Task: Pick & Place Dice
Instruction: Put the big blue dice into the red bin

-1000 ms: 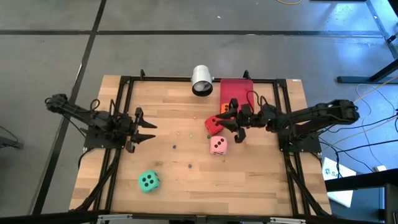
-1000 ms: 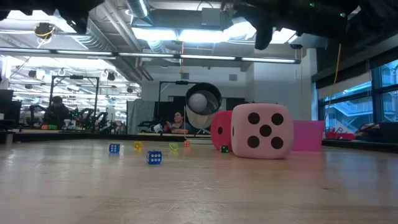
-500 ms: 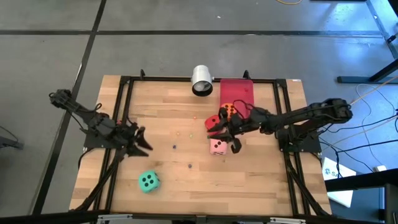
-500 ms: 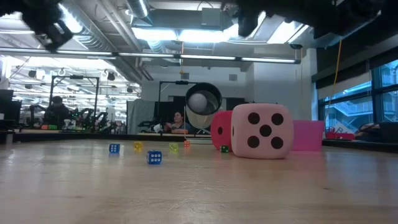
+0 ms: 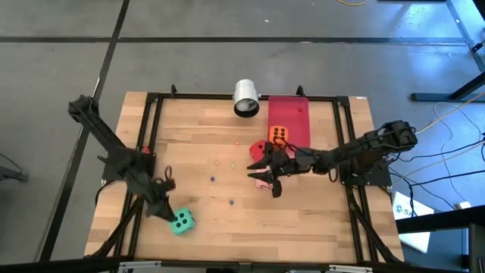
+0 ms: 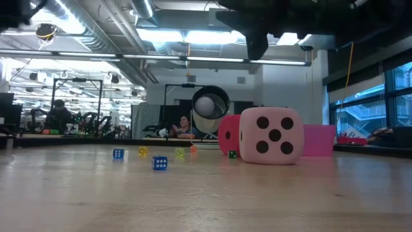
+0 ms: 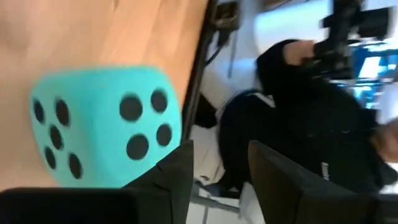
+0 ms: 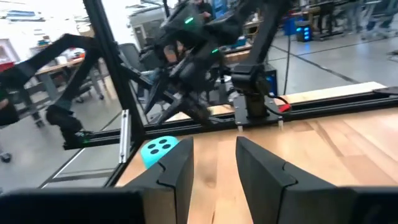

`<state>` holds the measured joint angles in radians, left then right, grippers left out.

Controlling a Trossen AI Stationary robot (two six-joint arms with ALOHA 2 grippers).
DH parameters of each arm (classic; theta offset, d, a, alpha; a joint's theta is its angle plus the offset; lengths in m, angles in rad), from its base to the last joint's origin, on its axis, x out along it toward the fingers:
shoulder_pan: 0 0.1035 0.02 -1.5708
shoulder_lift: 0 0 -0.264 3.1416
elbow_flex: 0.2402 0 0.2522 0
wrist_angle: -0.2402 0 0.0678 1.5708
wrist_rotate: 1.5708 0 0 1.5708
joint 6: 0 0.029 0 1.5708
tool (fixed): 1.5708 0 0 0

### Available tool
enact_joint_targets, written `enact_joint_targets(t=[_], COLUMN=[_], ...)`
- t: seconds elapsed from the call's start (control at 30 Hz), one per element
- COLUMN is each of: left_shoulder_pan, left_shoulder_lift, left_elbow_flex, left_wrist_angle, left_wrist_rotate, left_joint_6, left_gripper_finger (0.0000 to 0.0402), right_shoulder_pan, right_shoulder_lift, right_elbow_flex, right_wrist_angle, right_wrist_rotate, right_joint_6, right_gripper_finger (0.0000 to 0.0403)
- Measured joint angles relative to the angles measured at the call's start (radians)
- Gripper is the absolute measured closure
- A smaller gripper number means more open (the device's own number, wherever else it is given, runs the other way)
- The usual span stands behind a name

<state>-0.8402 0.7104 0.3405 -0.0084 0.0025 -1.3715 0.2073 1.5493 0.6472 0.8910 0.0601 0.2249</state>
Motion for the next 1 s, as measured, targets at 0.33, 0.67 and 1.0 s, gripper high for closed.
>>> enact_joint_targets(t=[0.33, 0.67, 1.0], left_shoulder_pan=[-0.133, -0.114, -0.022], left_shoulder_lift=[0.224, 0.397, 0.46], left_elbow_flex=[0.169, 0.203, 0.203], left_wrist_angle=[-0.038, -0.223, -0.312], left_wrist_rotate=[-0.018, 0.092, 0.081], left_joint_6=[-0.098, -0.178, -0.033], left_gripper_finger=[0.0283, 0.0293, 0.0293], right_shoulder_pan=[0.011, 0.011, 0.011], right_shoulder_lift=[0.003, 0.003, 0.003], right_elbow_flex=[0.0, 0.0, 0.0], right_wrist_angle=[0.022, 0.029, 0.029], right_wrist_rotate=[0.064, 0.064, 0.064], right_joint_6=[0.003, 0.003, 0.003], right_gripper_finger=[0.0282, 0.0282, 0.0282])
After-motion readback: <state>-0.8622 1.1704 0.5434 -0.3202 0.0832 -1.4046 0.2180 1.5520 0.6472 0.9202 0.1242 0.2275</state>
